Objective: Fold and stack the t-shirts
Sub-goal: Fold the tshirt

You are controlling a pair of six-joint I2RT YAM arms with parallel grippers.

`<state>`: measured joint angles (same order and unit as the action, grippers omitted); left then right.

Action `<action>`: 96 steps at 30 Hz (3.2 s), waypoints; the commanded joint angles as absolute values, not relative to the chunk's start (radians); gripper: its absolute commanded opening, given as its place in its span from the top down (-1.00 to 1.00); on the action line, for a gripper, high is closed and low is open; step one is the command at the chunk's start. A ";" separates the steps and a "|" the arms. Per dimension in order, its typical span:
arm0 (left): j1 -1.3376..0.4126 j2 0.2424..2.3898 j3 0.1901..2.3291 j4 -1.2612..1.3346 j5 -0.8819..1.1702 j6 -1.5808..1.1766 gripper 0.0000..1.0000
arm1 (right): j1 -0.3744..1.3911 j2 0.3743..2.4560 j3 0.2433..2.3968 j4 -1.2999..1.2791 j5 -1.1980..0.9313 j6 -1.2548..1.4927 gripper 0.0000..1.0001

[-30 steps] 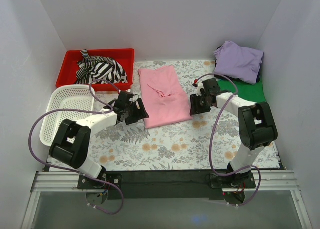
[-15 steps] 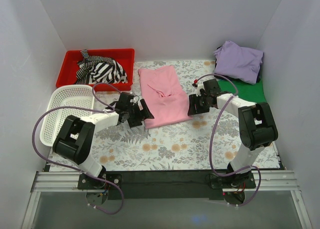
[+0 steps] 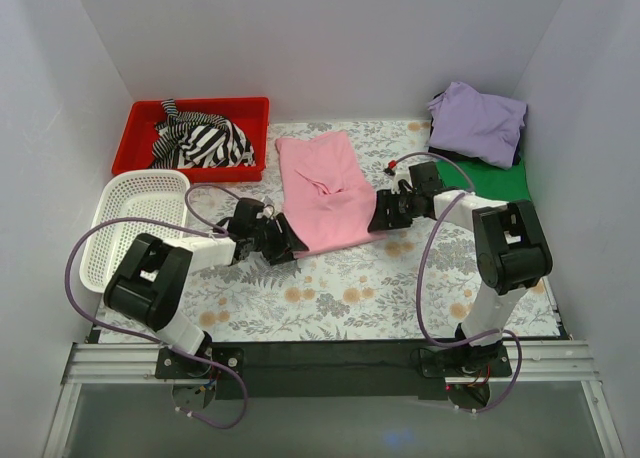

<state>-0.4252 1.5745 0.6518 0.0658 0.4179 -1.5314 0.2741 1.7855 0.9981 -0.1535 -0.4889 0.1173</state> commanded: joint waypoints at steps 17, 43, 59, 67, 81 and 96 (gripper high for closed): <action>-0.433 1.554 0.617 0.005 0.371 -1.476 1.00 | 0.272 1.750 0.786 0.029 -0.603 0.210 0.90; -0.433 1.700 0.721 -0.072 0.187 -1.431 0.75 | 0.270 1.744 0.782 0.026 -0.568 0.222 0.15; -0.433 1.580 0.655 -0.089 0.186 -1.408 0.97 | 0.270 1.585 0.677 0.002 -0.295 0.304 -0.52; -0.431 1.572 0.650 -0.083 0.218 -1.413 0.99 | 0.272 1.611 0.598 0.120 -0.429 0.405 -0.44; -0.434 1.572 0.650 -0.067 0.232 -1.425 0.96 | 0.363 1.649 0.572 0.144 -0.440 0.459 -0.18; -0.442 1.491 0.673 -0.153 0.293 -1.410 1.00 | 0.382 1.536 0.580 0.094 -0.422 0.457 0.97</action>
